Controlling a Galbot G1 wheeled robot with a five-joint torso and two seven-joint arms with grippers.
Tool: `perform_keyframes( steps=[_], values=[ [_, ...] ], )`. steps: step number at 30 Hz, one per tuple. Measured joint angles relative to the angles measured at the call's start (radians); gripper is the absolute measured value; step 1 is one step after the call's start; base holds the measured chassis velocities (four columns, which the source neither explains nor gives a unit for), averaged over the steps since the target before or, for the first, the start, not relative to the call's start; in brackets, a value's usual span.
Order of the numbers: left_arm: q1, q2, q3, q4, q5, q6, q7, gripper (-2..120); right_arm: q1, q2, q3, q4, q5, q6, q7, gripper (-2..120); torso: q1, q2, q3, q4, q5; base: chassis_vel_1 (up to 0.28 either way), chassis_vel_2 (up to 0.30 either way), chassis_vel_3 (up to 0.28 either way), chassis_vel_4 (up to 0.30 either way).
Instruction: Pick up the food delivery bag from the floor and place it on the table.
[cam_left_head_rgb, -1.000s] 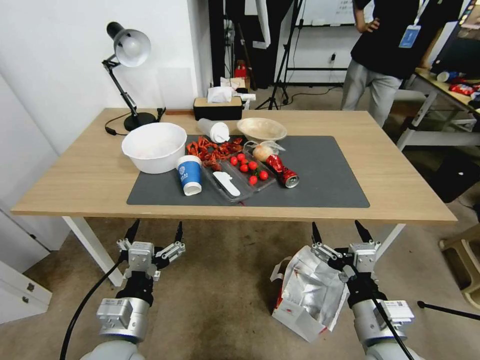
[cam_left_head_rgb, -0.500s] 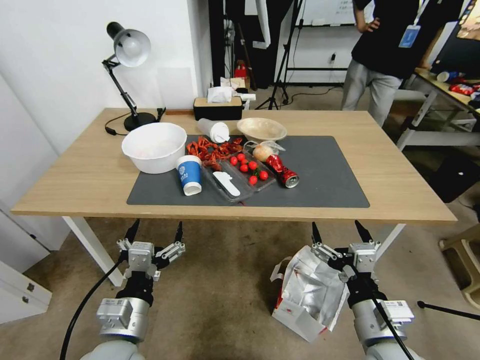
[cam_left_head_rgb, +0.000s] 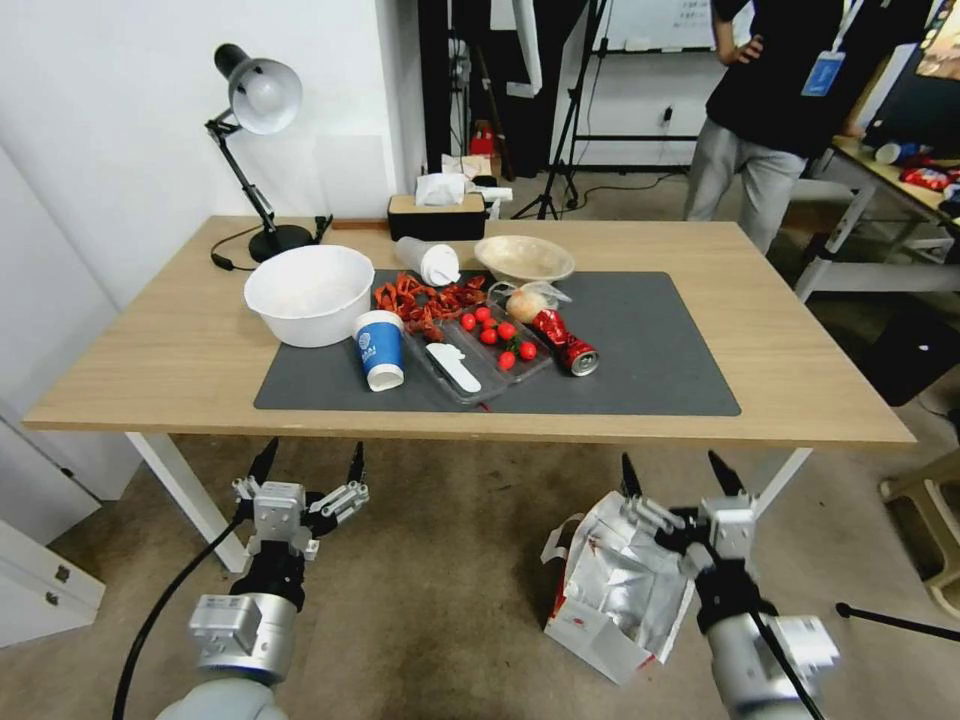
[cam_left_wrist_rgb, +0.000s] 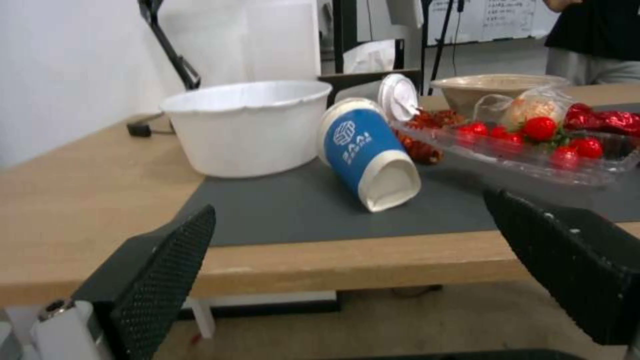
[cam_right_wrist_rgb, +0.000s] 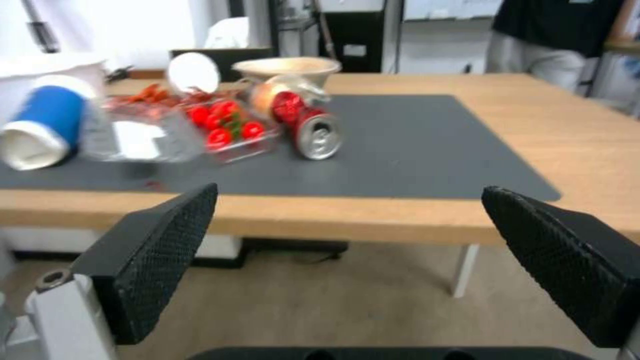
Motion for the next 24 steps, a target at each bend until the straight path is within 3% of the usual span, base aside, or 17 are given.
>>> perform_keyframes(
  steps=[3,5,12,24],
  values=[
    [-0.009,0.082,0.018,0.006,-0.096,0.005,-0.066,100,-0.005,-0.004,0.007,0.005,0.004,-0.004,-0.032,100,0.000,0.000,0.000,0.0010,0.0009,0.000,0.000,0.000,0.000],
    [-0.011,0.132,0.030,0.014,-0.161,-0.009,-0.107,100,0.003,-0.004,0.010,0.004,0.007,-0.004,-0.041,100,0.000,0.000,0.000,0.0003,0.0012,0.000,0.000,0.000,0.000],
    [0.022,0.133,0.043,0.047,-0.195,-0.111,-0.115,100,0.019,-0.013,0.019,-0.014,0.024,0.004,-0.060,100,0.000,0.000,0.000,0.0009,0.0010,0.000,0.000,0.000,0.000],
    [0.056,0.110,0.053,0.084,-0.188,-0.186,-0.107,100,0.030,-0.019,0.017,-0.029,0.047,0.031,-0.052,100,0.000,0.000,0.000,0.0008,0.0012,0.000,0.000,0.000,0.000]
  ],
)
